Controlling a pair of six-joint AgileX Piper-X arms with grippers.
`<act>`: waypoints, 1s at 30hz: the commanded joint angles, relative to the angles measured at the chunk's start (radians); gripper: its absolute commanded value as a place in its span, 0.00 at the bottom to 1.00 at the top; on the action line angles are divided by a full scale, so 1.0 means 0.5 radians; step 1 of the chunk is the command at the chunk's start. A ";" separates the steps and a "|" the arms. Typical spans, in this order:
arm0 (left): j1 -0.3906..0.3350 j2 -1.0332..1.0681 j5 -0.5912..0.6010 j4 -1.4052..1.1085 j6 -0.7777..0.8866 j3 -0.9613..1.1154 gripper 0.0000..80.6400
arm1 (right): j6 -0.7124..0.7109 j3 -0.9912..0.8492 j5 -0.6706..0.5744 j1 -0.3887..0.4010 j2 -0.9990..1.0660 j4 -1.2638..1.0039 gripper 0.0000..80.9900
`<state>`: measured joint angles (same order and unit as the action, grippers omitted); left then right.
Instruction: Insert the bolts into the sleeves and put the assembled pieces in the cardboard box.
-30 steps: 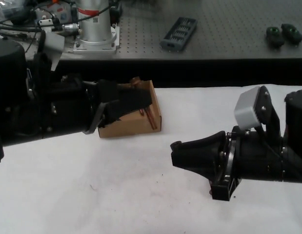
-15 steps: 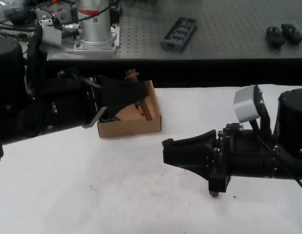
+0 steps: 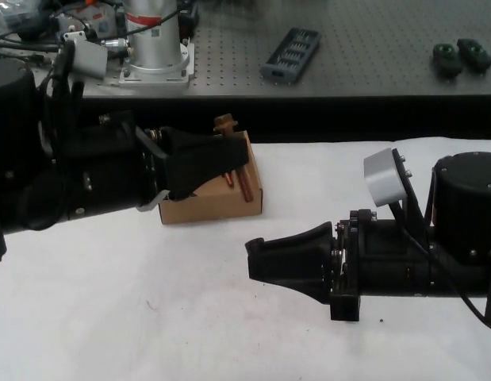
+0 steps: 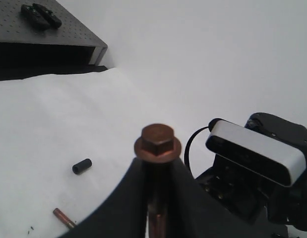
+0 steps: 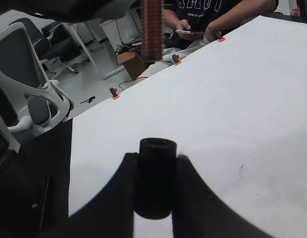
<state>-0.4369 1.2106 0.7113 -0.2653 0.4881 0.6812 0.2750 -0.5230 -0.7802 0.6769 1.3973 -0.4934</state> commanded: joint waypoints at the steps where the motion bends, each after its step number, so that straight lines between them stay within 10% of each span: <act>1: -0.010 -0.004 0.025 -0.044 -0.064 0.008 0.01 | 0.078 -0.016 0.028 0.002 -0.002 -0.100 0.04; 30: -0.010 -0.004 0.086 0.108 -0.273 0.008 0.01 | 0.054 -0.099 0.028 0.002 0.002 -0.104 0.04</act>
<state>-0.4369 1.2106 0.7624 -0.1986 0.3665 0.6812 0.2764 -0.5590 -0.7802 0.6769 1.3973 -0.5061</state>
